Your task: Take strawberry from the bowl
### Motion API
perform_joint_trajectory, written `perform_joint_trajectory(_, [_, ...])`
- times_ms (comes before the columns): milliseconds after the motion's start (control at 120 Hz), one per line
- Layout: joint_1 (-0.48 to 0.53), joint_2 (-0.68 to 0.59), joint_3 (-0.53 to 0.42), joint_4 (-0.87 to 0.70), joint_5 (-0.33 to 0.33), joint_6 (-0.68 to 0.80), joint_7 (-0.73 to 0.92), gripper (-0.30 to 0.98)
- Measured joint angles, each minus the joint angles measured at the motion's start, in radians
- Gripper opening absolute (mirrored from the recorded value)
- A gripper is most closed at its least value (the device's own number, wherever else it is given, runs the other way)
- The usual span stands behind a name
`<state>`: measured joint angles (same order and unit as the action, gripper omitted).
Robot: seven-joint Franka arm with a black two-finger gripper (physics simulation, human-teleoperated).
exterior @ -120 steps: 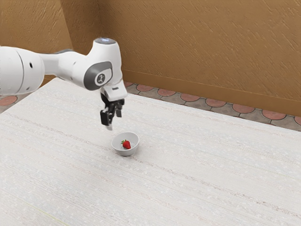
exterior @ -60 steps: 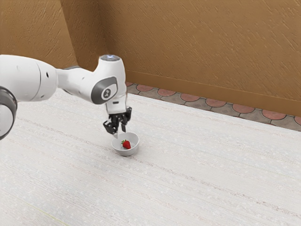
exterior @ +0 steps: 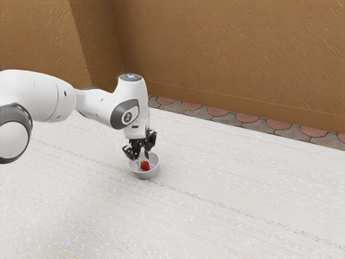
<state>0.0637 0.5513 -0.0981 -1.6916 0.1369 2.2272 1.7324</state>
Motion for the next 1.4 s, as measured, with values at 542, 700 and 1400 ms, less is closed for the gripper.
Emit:
perform_joint_trajectory(542, [0.003,0.042,-0.018,0.001,-0.004,0.020,0.056,0.22])
perform_joint_trajectory(700, [0.004,0.036,-0.018,-0.002,-0.008,0.028,0.062,0.04])
perform_joint_trajectory(1400, [-0.234,-0.119,-0.112,0.026,-0.067,-0.041,0.007,0.08])
